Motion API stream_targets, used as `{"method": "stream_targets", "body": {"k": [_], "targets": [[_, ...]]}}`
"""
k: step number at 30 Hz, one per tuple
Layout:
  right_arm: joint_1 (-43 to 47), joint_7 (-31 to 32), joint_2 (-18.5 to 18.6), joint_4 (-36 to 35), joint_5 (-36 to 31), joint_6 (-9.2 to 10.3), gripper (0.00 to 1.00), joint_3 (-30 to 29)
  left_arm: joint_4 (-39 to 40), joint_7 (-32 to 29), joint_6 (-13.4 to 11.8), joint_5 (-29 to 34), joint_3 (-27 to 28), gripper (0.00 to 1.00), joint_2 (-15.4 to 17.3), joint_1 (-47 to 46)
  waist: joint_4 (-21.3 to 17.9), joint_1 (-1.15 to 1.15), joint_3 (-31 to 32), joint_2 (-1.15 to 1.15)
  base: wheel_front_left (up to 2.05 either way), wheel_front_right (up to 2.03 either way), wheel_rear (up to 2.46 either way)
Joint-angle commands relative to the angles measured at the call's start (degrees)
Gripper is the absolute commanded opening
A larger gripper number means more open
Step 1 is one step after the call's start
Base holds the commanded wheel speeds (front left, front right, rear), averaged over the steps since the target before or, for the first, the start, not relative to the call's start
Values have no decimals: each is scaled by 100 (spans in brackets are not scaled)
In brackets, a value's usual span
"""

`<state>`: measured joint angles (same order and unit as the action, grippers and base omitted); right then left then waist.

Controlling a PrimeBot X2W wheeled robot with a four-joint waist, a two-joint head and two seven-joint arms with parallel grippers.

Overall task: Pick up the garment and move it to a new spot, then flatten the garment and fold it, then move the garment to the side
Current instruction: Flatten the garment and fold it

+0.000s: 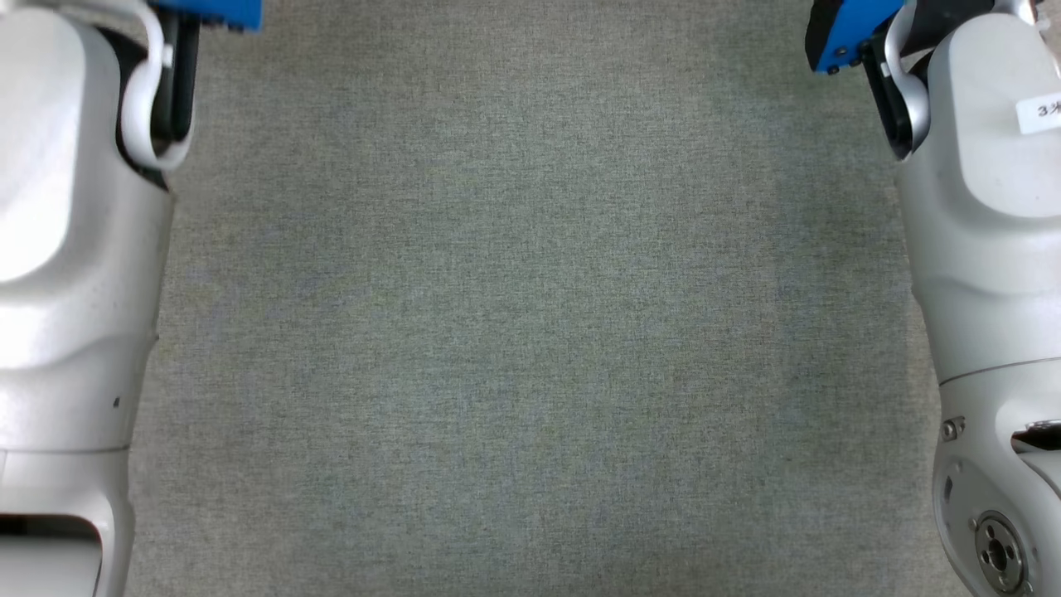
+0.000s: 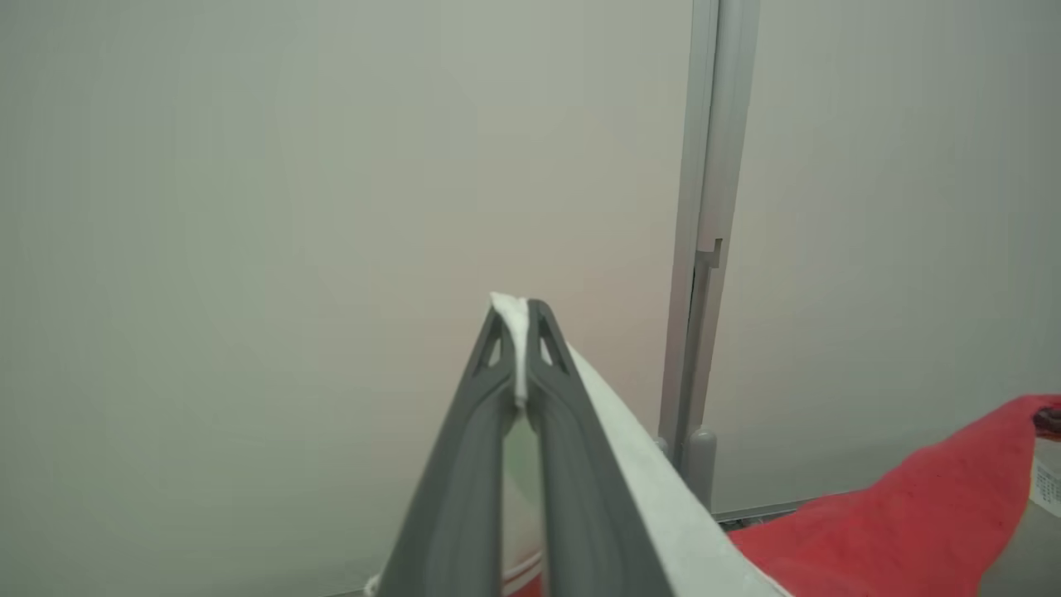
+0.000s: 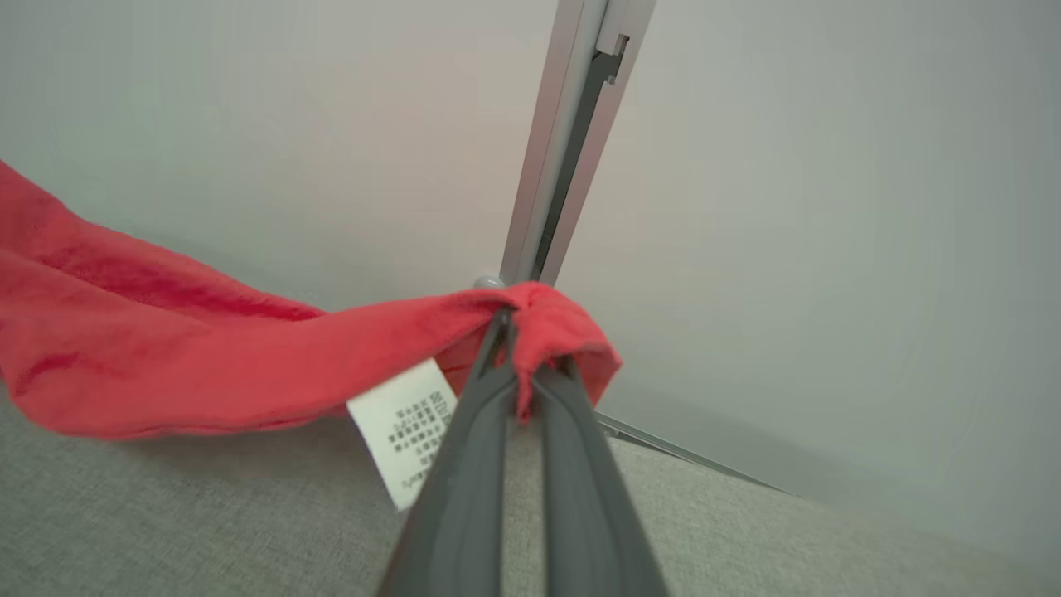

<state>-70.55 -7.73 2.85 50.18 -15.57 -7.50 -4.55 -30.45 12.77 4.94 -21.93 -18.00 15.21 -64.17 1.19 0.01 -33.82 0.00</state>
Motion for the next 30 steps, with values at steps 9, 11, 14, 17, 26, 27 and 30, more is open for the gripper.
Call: {"method": "stream_targets", "body": {"k": [9, 11, 14, 17, 26, 27, 30], "targets": [[523, -531, 7, 136, 490, 1, 0, 258, 927, 166, 92, -376, 197, 0, 291, 1281, -82, -1, 341, 0, 0, 0, 0], [738, -577, 7, 63, 687, 2, 0, 300, 1263, 184, 42, -443, 249, 0, 359, 1712, -87, -1, 487, 0, 0, 0, 0], [1023, -609, 7, -67, 816, 2, 0, 302, 1625, 201, 5, -487, 306, 0, 443, 2178, -89, -1, 642, 0, 0, 0, 0], [1558, -631, 5, -300, 956, 1, 0, 337, 2149, 181, -71, -611, 373, 0, 553, 2943, -90, -1, 935, 0, 0, 0, 0], [3532, -213, 10, -1730, 1464, 1, 0, 528, 3734, -98, -469, -911, 403, 0, 734, 5157, -64, -1, 1790, 0, 0, 0, 0], [3791, -115, 8, -1993, 1511, 1, 0, 540, 3894, -144, -522, -944, 403, 0, 749, 5390, -71, -1, 1865, 0, 0, 0, 0], [4593, 252, 8, -2869, 1614, 1, 0, 600, 4365, -267, -686, -958, 425, 0, 855, 6005, -86, -1, 2093, 0, 0, 0, 0]]}}
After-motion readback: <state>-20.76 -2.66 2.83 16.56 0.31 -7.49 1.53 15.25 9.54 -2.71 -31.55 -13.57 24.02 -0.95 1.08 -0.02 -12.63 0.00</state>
